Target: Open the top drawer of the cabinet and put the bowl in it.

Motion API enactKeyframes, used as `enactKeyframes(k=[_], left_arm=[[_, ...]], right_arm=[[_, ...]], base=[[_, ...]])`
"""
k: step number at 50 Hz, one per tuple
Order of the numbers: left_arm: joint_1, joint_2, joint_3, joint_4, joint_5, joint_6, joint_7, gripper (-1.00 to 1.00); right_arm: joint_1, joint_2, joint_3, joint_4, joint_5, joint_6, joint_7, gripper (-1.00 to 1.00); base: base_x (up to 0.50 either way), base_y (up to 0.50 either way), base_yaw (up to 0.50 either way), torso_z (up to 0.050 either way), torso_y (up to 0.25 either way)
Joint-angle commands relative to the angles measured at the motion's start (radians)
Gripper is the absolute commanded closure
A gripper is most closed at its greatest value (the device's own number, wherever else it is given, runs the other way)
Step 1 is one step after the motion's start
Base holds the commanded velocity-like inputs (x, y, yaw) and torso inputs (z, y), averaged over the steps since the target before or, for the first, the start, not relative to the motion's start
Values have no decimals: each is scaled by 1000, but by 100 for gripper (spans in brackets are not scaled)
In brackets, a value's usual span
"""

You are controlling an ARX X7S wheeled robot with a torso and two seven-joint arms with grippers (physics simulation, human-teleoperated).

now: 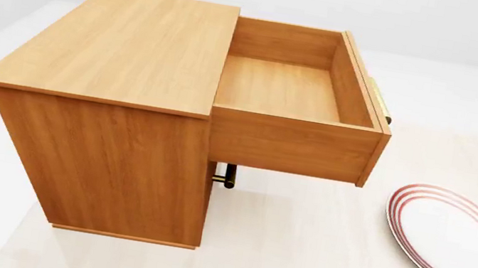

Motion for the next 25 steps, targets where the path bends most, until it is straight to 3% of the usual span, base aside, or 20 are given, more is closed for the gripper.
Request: enactKeyframes(k=[1, 25], left_arm=[[1, 0, 1, 0, 0, 3, 0, -100], [1, 4, 6, 1, 2, 5, 0, -100]], right_arm=[[-56, -32, -41, 70, -12, -51, 9, -100], [-253, -179, -115, 218, 52, -324, 52, -100]], base=[[0, 0, 0, 0, 0], [0, 0, 0, 0, 0]])
